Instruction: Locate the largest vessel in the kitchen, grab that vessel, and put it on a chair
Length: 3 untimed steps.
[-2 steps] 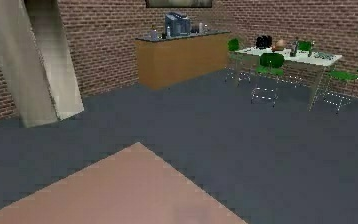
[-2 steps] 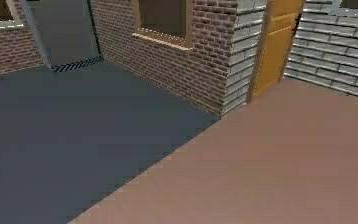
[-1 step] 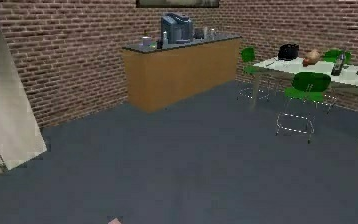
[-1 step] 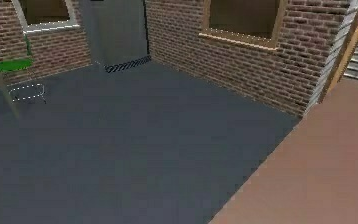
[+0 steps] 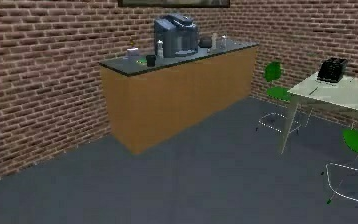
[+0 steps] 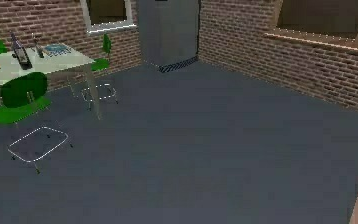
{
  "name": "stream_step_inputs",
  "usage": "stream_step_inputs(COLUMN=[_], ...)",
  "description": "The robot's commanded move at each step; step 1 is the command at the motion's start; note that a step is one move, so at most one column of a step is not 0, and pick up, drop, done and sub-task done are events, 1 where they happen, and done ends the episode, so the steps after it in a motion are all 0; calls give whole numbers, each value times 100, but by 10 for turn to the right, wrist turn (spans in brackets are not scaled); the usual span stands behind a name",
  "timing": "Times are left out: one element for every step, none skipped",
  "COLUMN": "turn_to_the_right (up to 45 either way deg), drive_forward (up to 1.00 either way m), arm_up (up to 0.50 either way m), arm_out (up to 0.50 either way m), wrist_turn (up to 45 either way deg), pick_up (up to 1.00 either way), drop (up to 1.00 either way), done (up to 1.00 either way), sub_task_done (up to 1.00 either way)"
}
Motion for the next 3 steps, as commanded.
stream_step_inputs(turn_to_the_right=[0, 0, 450], drive_forward=[100, 25, 0], arm_up=[0, 0, 0], arm_out=[0, 0, 0], wrist_turn=[0, 0, 0], pick_up=[0, 0, 0], drop=[0, 0, 0], done=[0, 0, 0], sub_task_done=[0, 0, 0])
